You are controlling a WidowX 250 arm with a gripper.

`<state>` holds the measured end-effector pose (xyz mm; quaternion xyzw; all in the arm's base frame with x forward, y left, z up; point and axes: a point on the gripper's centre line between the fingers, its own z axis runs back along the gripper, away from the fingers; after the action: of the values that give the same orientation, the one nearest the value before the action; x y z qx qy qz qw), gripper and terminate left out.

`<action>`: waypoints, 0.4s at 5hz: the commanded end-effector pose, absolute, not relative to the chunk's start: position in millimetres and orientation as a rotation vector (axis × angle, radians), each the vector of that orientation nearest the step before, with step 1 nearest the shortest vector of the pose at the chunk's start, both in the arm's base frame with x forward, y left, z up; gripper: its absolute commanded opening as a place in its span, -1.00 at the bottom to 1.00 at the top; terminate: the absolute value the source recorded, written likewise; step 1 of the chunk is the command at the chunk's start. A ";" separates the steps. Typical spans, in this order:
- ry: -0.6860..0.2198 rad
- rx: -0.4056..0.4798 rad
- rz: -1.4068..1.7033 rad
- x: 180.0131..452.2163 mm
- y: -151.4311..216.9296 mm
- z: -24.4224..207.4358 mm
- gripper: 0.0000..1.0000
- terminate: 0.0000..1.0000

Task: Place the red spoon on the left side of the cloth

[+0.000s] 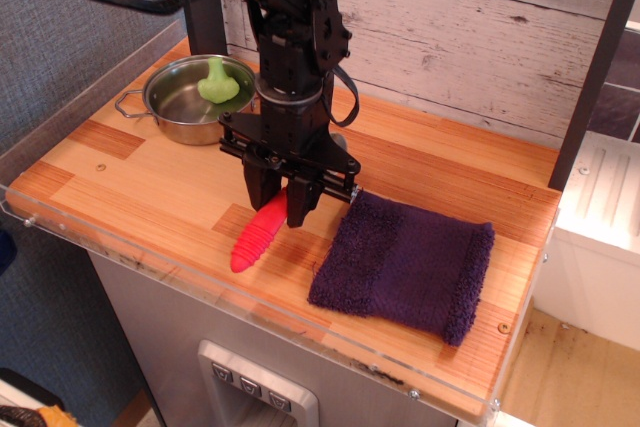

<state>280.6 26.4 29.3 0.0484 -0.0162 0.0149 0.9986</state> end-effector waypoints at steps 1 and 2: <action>-0.049 0.124 0.081 287.1 50.3 30.3 -1.00 -1.00; -0.036 0.140 0.081 285.7 60.5 30.2 -1.00 -1.00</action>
<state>287.0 56.7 20.8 0.0673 -0.0030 0.0390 0.9970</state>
